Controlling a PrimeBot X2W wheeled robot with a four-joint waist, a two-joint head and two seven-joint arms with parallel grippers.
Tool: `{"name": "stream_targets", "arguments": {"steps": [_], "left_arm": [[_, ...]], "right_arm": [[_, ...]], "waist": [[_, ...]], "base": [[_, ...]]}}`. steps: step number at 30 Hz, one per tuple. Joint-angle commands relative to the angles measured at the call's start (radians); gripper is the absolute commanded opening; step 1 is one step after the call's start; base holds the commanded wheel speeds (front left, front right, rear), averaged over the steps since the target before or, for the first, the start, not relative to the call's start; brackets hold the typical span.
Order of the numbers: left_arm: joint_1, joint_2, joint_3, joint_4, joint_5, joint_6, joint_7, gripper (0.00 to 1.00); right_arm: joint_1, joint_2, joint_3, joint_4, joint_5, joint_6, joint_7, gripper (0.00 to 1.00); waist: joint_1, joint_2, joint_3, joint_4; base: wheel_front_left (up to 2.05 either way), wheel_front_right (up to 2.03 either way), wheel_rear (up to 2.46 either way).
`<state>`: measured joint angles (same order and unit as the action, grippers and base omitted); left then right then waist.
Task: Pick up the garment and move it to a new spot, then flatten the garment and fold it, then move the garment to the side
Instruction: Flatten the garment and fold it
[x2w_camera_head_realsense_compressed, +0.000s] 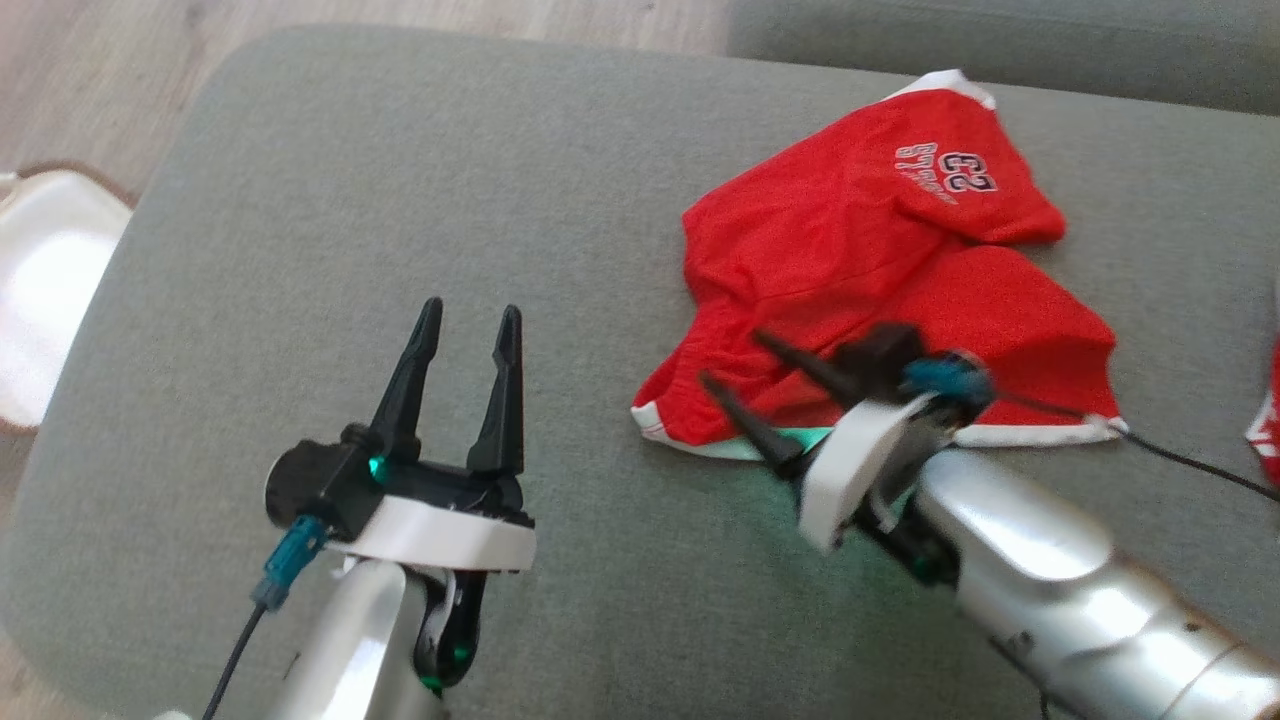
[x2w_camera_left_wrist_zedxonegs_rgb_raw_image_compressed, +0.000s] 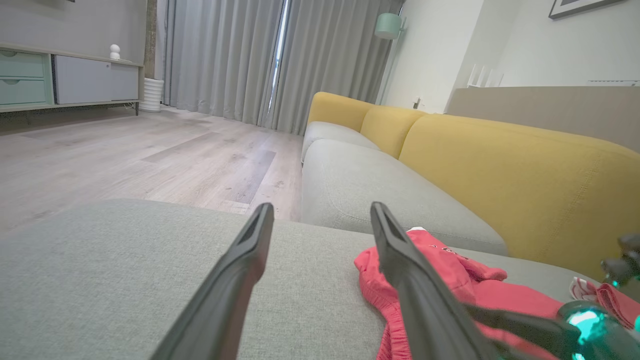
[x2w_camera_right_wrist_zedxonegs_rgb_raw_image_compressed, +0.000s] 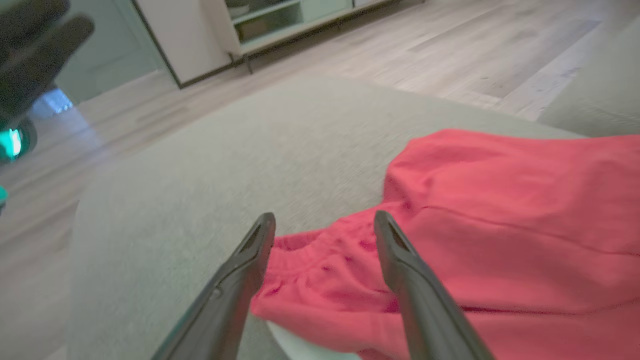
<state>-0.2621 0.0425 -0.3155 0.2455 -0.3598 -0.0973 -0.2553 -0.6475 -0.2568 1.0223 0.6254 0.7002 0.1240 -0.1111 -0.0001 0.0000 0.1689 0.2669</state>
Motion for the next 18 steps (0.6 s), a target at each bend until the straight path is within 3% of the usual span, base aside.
{"name": "stream_targets", "arguments": {"steps": [1,5,10,15,18], "left_arm": [[-0.005,0.008,0.047,-0.03,0.01,-0.004,-0.006,1.0],[0.005,0.008,0.052,-0.023,0.023,-0.007,-0.006,1.0],[0.018,0.012,0.06,-0.004,0.041,-0.013,-0.006,1.0],[0.039,0.014,0.076,-0.006,0.048,-0.02,-0.006,1.0],[0.052,0.013,0.076,-0.005,0.05,-0.024,-0.006,1.0]], "right_arm": [[0.009,-0.012,-0.064,-0.023,0.032,0.007,-0.043,1.0],[0.049,-0.042,-0.182,-0.007,0.049,0.007,-0.102,1.0],[0.139,-0.058,-0.445,0.021,-0.018,0.007,-0.148,1.0],[0.288,0.013,-0.765,-0.104,-0.207,0.007,-0.15,1.0],[0.393,0.082,-0.89,-0.205,-0.32,0.007,-0.15,1.0]], "waist": [[0.0001,0.0,-0.025,-0.029],[0.0001,0.0,-0.038,-0.055],[0.0001,0.0,-0.048,-0.101],[0.0001,0.0,-0.043,-0.142],[0.0001,0.0,-0.045,-0.153]], "base": [[0.0,0.0,0.0],[0.0,0.0,0.0],[0.0,0.0,0.0],[0.0,0.0,0.0],[0.0,0.0,0.0]]}}
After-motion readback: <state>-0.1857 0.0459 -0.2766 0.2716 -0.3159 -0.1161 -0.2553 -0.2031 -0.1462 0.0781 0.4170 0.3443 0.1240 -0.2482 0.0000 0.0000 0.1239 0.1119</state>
